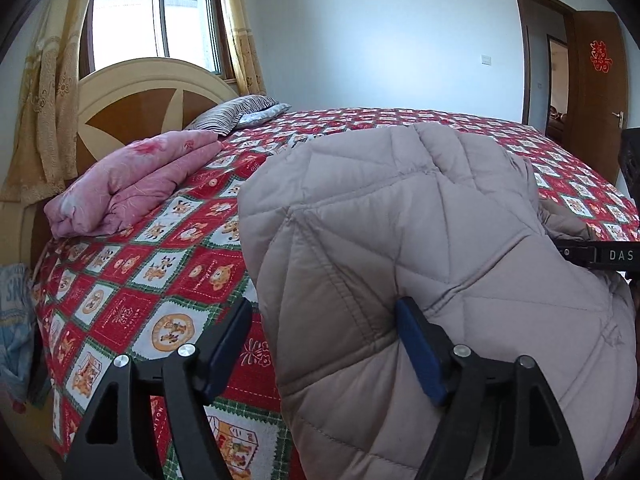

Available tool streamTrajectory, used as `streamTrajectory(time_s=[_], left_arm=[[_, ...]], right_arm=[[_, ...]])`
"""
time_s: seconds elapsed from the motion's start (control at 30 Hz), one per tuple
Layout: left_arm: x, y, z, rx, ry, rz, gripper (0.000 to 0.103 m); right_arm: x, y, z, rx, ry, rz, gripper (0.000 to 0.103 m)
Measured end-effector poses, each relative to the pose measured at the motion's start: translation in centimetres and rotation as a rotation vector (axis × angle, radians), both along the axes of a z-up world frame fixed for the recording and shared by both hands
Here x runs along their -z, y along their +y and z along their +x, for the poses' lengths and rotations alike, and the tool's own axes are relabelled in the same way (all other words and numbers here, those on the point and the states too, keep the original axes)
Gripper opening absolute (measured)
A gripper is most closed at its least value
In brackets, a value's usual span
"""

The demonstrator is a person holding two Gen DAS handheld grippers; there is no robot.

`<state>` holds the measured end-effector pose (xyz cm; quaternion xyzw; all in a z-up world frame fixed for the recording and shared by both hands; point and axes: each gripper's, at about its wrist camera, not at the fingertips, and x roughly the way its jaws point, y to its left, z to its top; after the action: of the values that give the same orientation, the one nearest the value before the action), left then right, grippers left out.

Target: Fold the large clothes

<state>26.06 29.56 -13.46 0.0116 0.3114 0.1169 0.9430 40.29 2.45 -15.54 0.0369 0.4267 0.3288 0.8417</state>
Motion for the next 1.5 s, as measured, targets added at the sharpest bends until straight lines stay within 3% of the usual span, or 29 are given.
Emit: streamTrajectory(time_s=[0.3,0.57,0.67,0.87,1.1,1.5], left_arm=[[0.5,0.5,0.3,-0.030,-0.003,-0.022,0.088],[0.4,0.7,0.0,-0.041,0.007,-0.054,0.090],[-1.0,0.5,-1.4,-0.062,-0.022,-0.048,0.090],[-6.1,-1.2,-6.5,-0.027,-0.154,-0.043,0.090],[-9.4,-3.0,-10.7,0.009,-0.235,-0.031,0.091],[-11.3,-3.4,-12.4,0.017,-0.285,-0.044,0.091]], right_arm=[[0.5,-0.3,0.1,0.032,-0.012,-0.048,0.044],[0.7,-1.0,0.5,0.070,-0.002,-0.081,0.064],[-0.8,-2.0,-0.3,0.094,-0.025,-0.064,0.066],[-5.7,-3.3,-5.6,0.128,-0.178,-0.089,0.079],[-8.5,-3.5,-11.6,0.119,-0.299,-0.082,0.082],[-10.8,-4.1,-14.4,0.129,-0.373,-0.052,0.085]])
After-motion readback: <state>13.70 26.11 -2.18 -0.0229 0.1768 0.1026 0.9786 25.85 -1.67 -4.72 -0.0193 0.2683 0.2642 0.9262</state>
